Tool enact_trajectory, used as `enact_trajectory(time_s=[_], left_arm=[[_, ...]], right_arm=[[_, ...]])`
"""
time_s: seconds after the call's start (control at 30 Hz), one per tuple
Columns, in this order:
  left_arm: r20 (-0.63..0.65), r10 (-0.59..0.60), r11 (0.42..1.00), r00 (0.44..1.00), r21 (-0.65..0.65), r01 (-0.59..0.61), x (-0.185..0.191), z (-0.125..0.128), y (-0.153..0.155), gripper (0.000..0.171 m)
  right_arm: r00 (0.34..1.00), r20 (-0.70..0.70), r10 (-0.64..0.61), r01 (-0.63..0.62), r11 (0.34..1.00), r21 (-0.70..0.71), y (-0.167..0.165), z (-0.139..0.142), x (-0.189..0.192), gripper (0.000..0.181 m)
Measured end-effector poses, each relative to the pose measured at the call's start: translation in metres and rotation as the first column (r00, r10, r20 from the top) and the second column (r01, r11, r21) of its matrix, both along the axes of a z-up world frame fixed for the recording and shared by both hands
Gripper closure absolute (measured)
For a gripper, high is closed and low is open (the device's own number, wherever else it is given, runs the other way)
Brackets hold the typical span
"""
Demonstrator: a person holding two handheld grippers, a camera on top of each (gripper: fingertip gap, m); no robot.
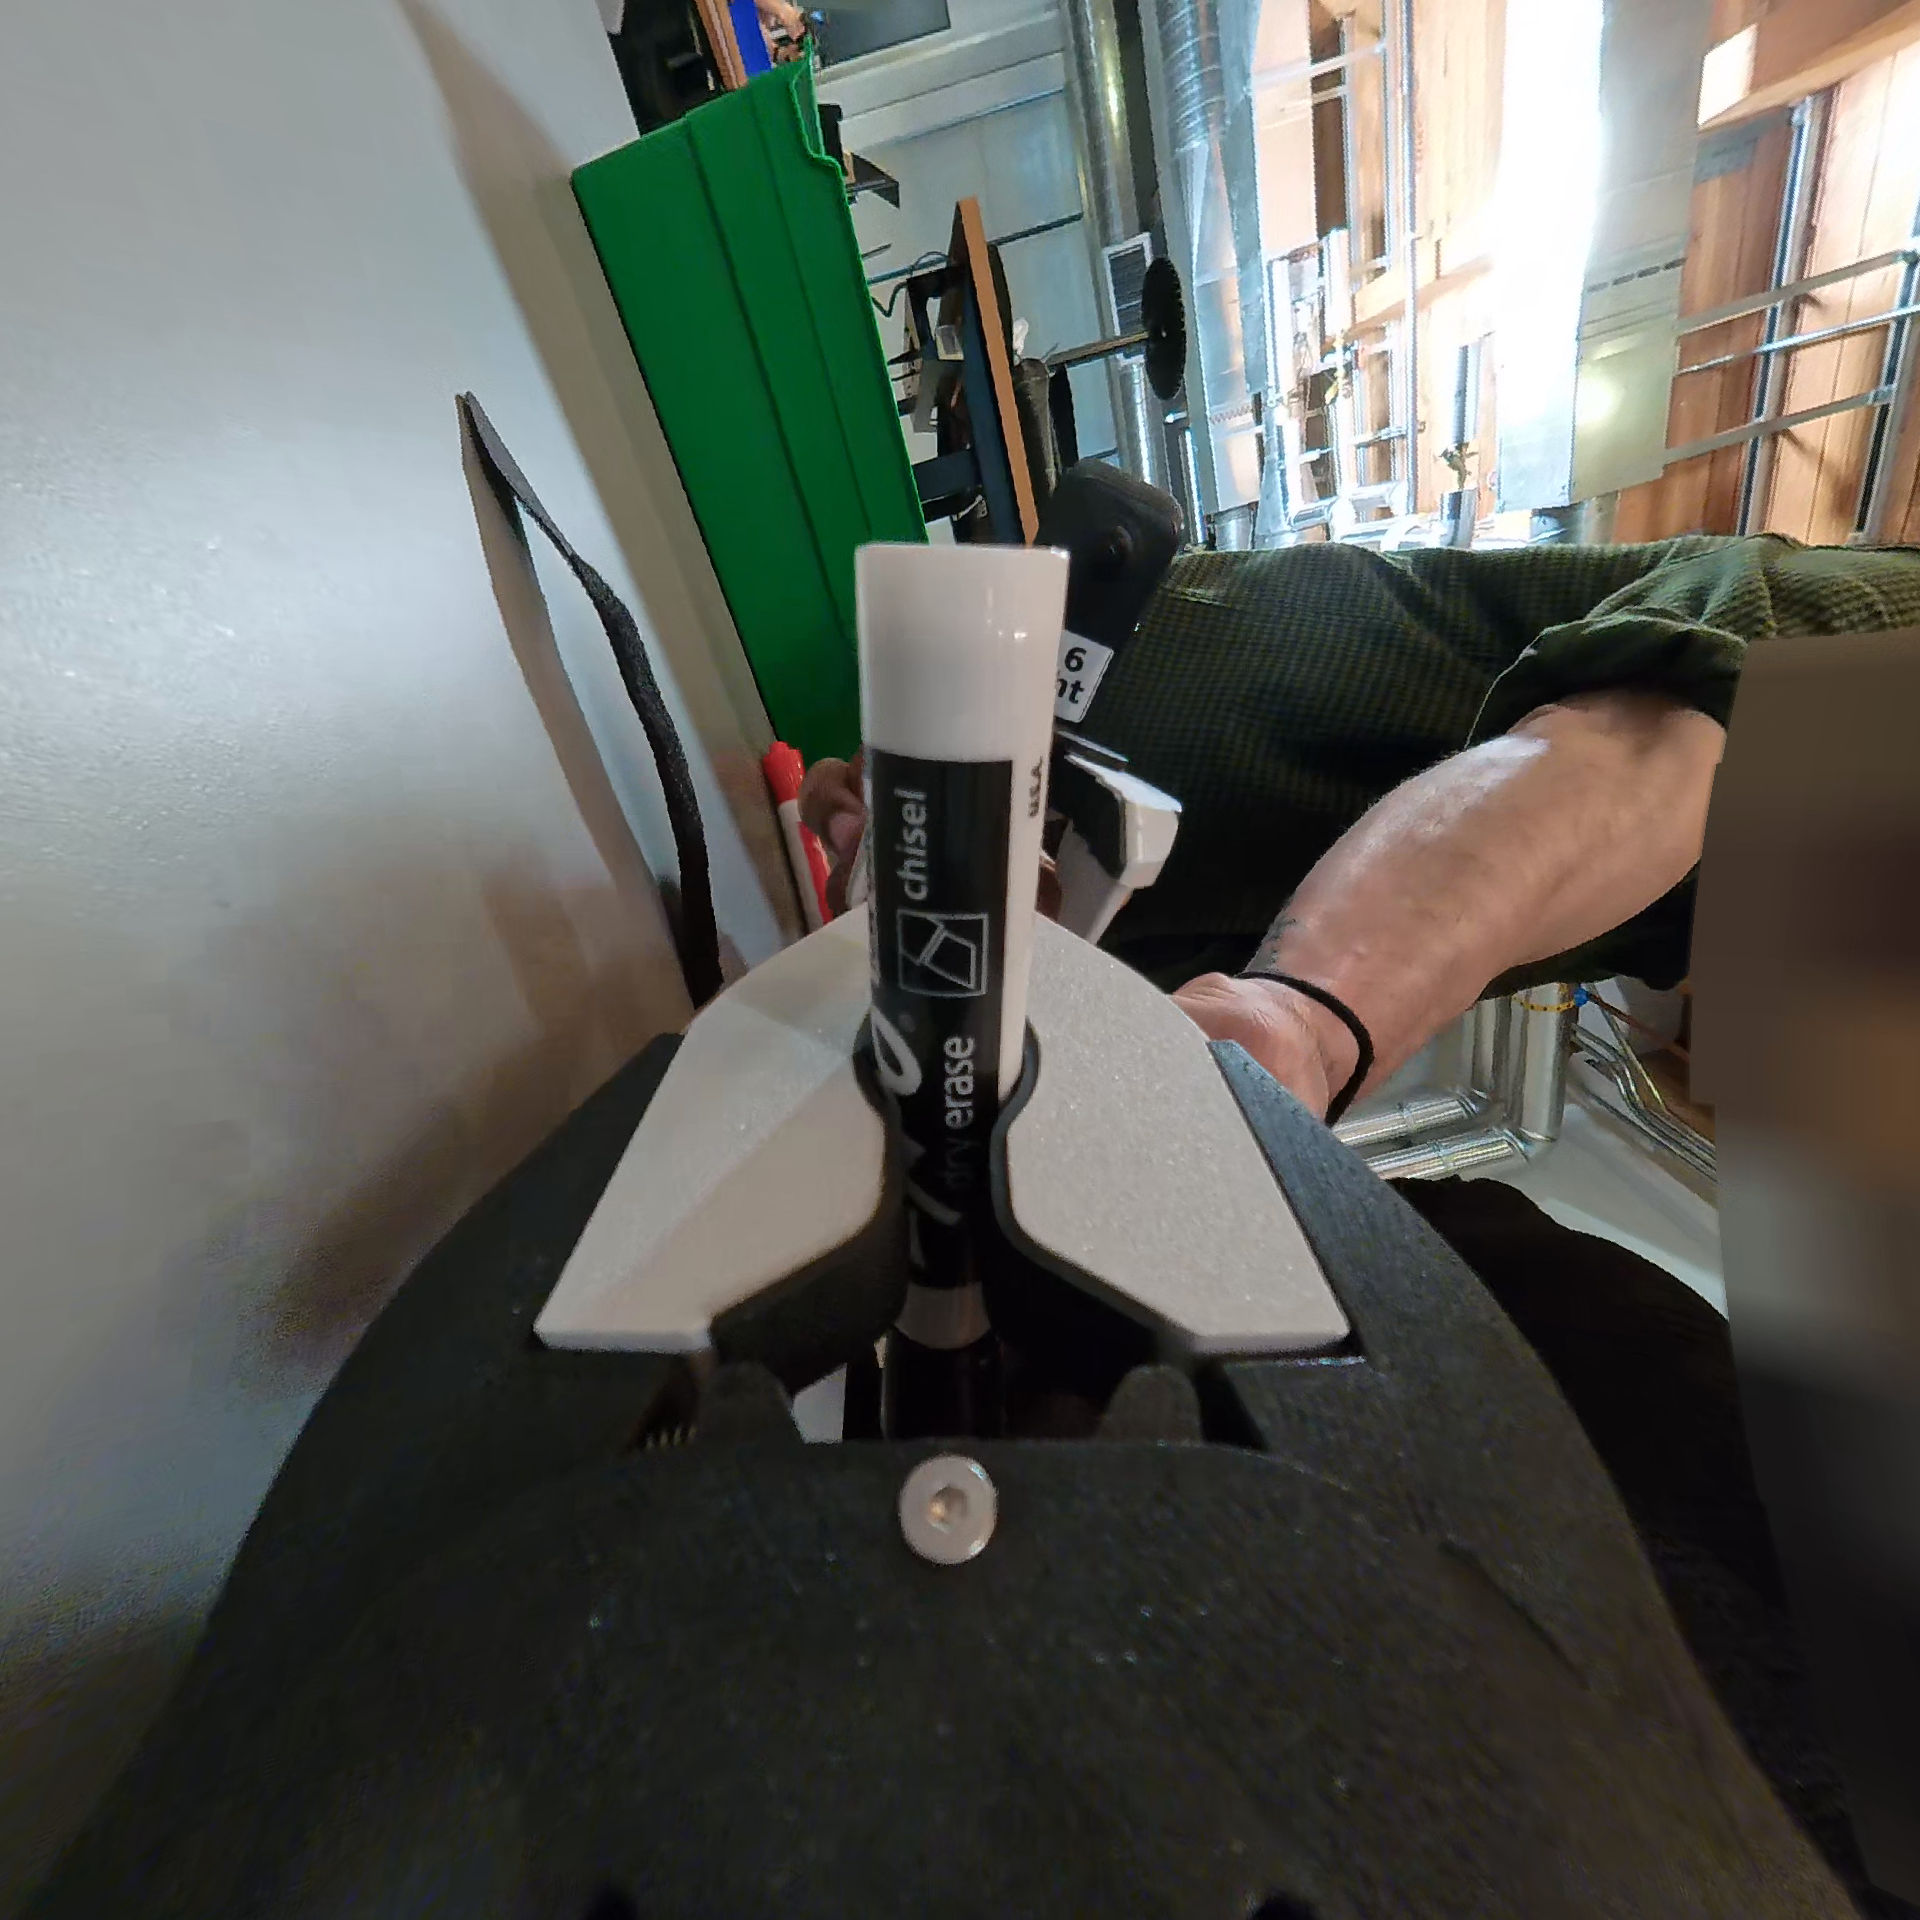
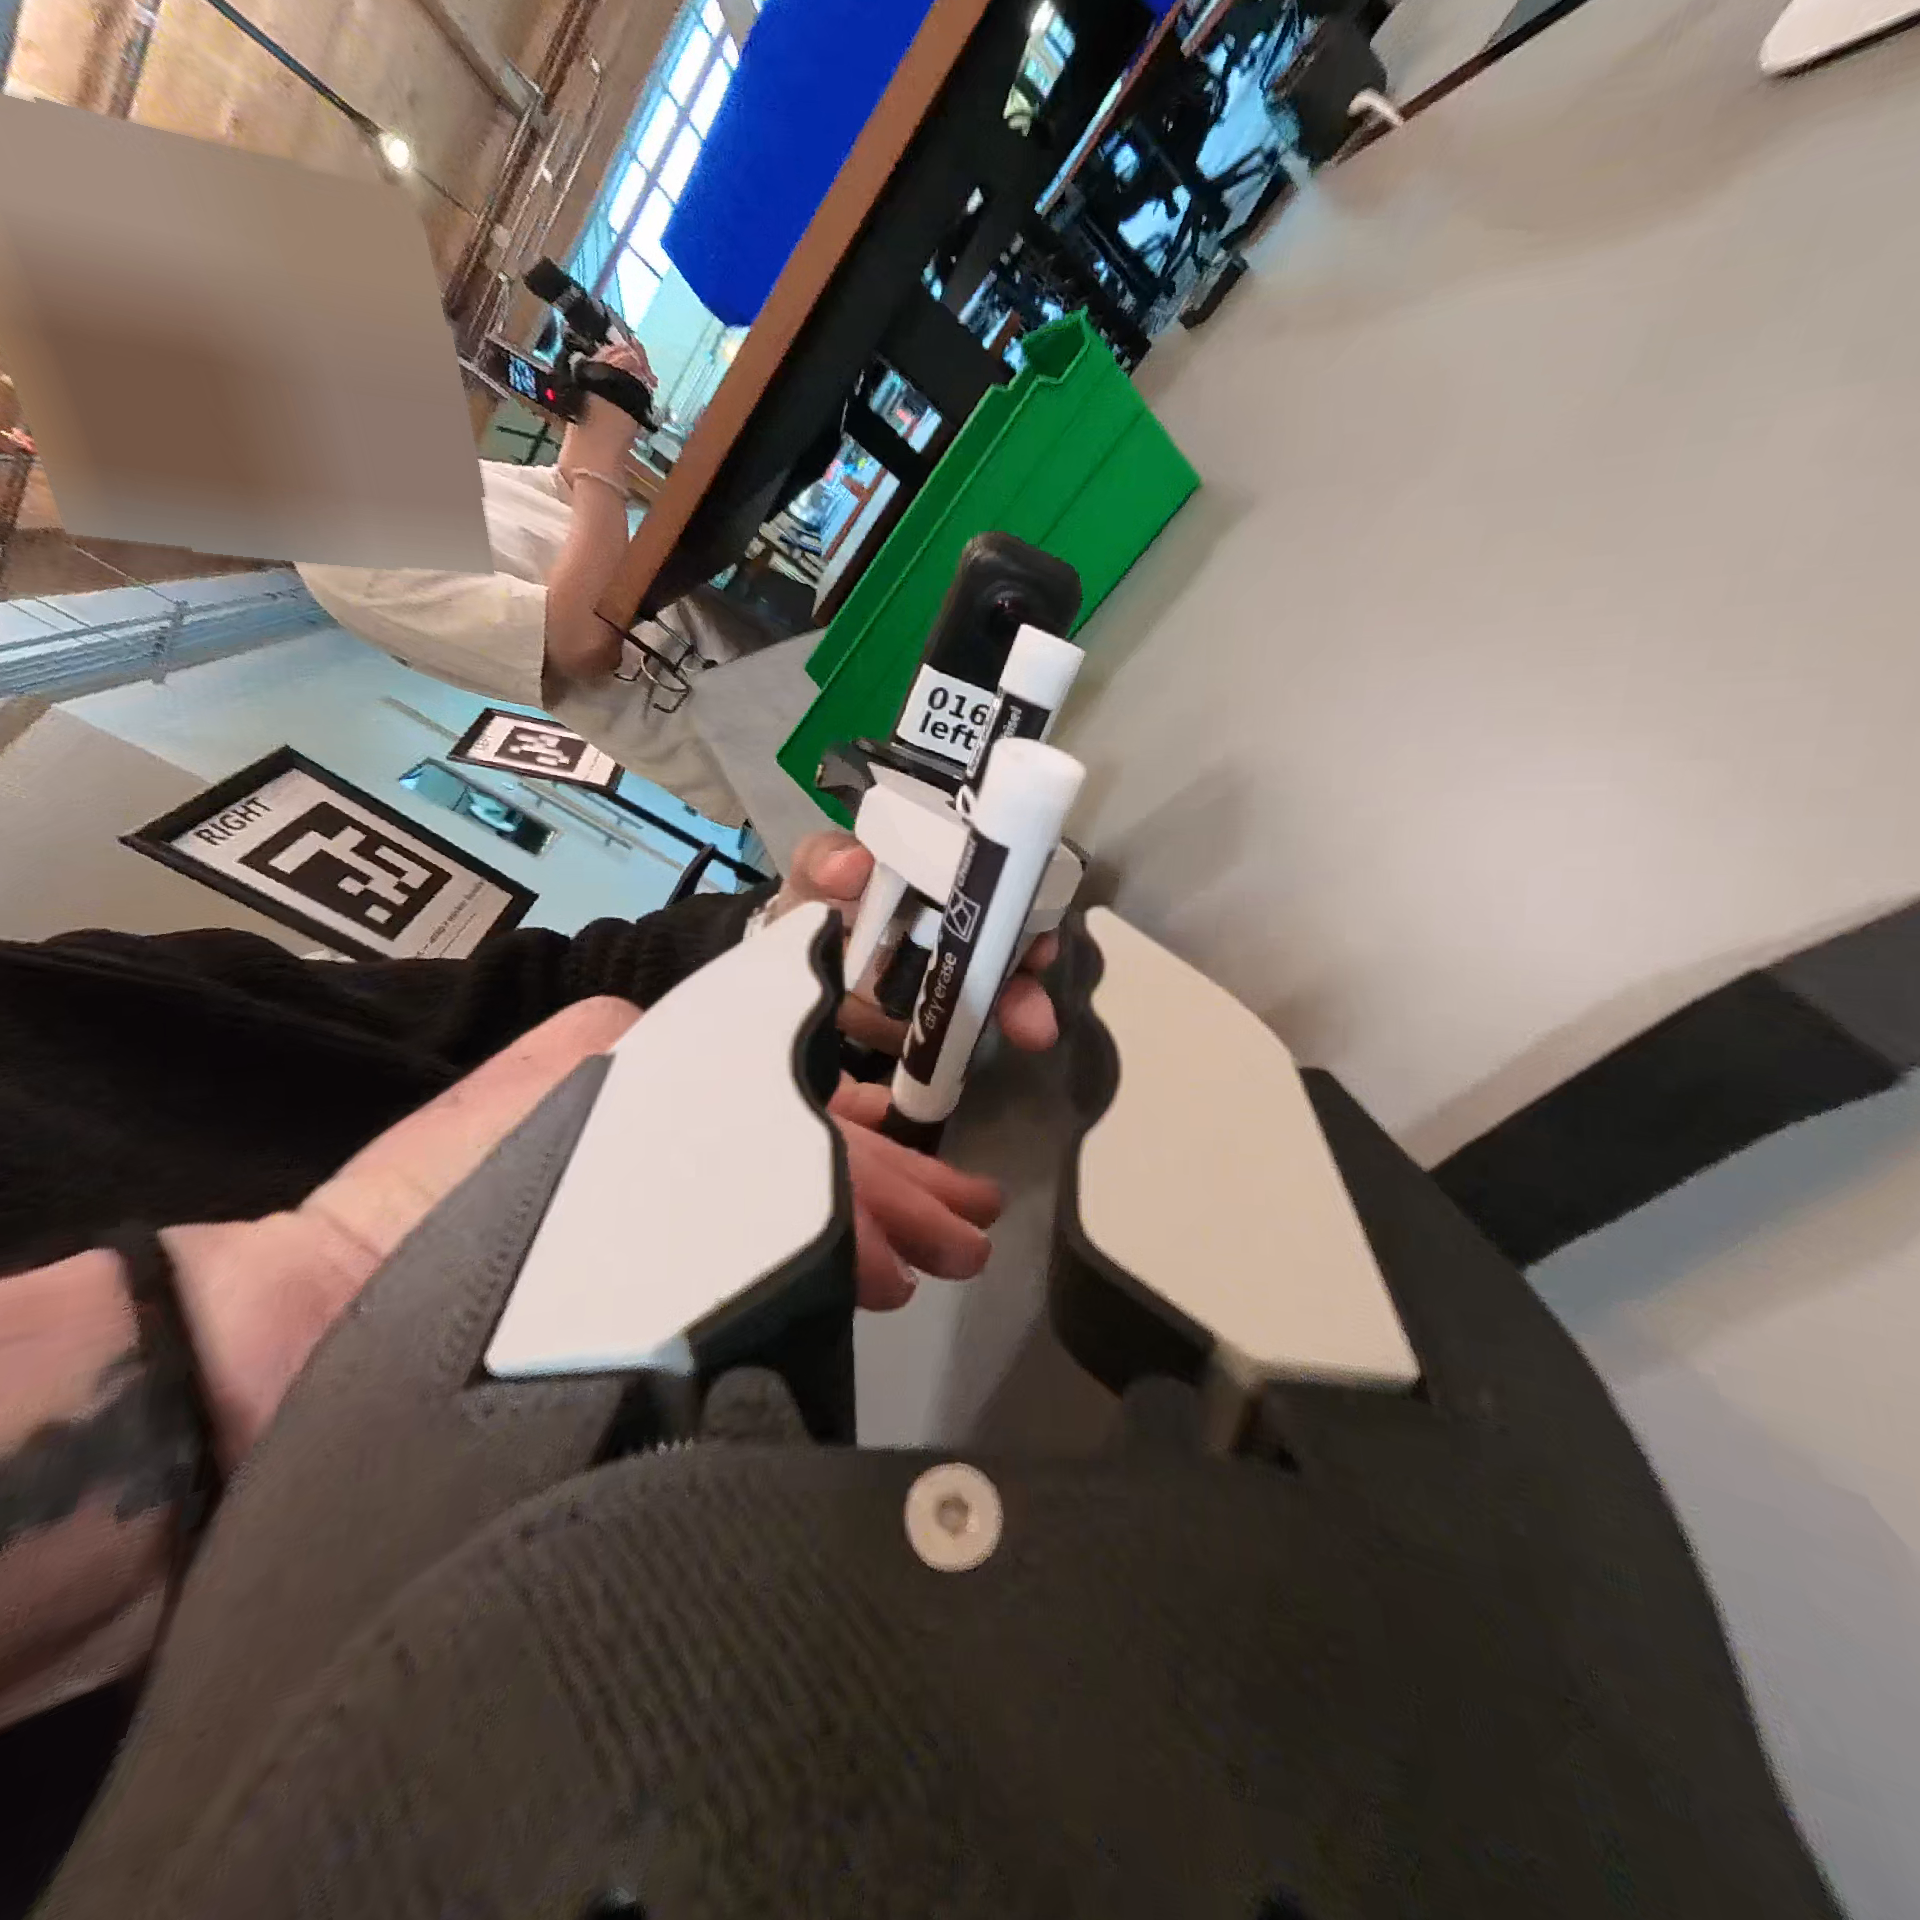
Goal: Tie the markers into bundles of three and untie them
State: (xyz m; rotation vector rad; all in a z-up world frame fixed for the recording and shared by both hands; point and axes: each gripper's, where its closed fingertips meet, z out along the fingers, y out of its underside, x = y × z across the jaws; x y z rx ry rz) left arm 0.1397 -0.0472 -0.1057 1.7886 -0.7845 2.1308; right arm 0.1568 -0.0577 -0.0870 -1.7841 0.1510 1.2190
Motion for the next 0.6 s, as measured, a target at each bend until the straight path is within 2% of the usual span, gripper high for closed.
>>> enact_trajectory(time_s=[0.23, 0.33, 0.37, 0.47, 0.53, 0.6], left_arm=[[-0.003, 0.008, 1.0, 1.0, 0.021, -0.008, 0.001, -0.002, -0.002, 0.161], [0.0, -0.012, 0.999, 1.0, 0.034, 0.012, 0.001, -0.001, -0.006, 0.161], [-0.004, -0.018, 0.999, 1.0, 0.047, 0.019, 0.001, -0.002, -0.008, 0.161], [-0.013, -0.026, 0.996, 1.0, 0.088, 0.027, 0.001, -0.005, -0.011, 0.161], [0.005, -0.028, 0.998, 1.0, 0.06, 0.027, 0.0, 0.0, -0.01, 0.162], [0.009, -0.023, 0.998, 1.0, 0.059, 0.022, 0.0, 0.0, -0.009, 0.162]], right_arm=[[0.992, -0.121, 0.029, -0.035, 0.998, -0.048, 0.011, -0.007, -0.018, 0.142], [0.996, -0.093, 0.01, -0.017, 0.997, -0.074, 0.013, -0.014, -0.014, 0.151], [0.997, -0.08, 0.005, -0.012, 0.997, -0.082, 0.013, -0.016, -0.012, 0.162], [0.998, -0.066, 0.015, -0.022, 0.994, -0.104, 0.011, -0.021, -0.011, 0.163], [0.999, -0.049, 0.013, -0.018, 0.993, -0.119, 0.01, -0.024, -0.01, 0.164], [0.994, -0.105, 0.012, -0.022, 0.995, -0.101, 0.01, -0.017, -0.009, 0.163]])
